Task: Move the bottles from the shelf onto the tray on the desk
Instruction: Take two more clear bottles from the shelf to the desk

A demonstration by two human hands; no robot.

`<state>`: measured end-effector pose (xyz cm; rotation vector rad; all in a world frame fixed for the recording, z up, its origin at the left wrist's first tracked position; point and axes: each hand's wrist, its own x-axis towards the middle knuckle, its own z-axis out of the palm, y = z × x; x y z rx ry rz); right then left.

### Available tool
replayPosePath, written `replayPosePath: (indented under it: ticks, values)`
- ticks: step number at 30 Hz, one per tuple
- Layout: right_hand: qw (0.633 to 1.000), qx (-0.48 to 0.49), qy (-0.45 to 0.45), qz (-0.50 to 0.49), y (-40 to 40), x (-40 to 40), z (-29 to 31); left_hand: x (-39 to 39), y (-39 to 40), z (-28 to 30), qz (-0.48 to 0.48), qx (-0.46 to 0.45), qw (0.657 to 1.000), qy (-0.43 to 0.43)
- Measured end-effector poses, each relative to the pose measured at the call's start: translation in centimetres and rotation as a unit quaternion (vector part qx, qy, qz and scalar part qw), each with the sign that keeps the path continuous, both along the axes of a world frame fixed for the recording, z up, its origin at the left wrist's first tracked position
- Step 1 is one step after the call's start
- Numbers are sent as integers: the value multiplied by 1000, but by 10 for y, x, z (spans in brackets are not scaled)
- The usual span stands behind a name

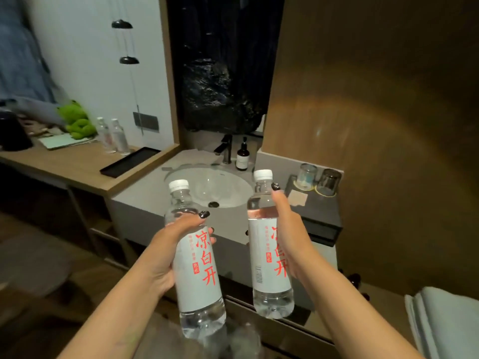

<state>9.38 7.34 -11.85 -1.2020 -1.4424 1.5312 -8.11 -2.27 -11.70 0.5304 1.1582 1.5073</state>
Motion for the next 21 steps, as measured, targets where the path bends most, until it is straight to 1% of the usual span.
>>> replayPosePath:
  ticks: [7, 13, 15, 17, 19, 21]
  values:
    - [997, -63, 25, 49, 27, -93, -29, -69, 14, -17, 48, -25, 998, 11]
    - [996, -48, 20, 67, 73, -169, -46, -131, 64, -25, 47, -30, 998, 34]
    - [996, -36, -1, 79, 96, -194, -47, -158, 86, -29, 55, -47, 996, 45]
    - [995, -43, -18, 84, 116, -218, -46, -188, 112, -32, 55, -73, 995, 48]
    - [994, -39, -30, 98, 135, -245, -41, -216, 132, -33, 68, -127, 988, 63]
    - [993, -25, -40, 111, 151, -272, -36, -243, 146, -37, 88, -138, 984, 67]
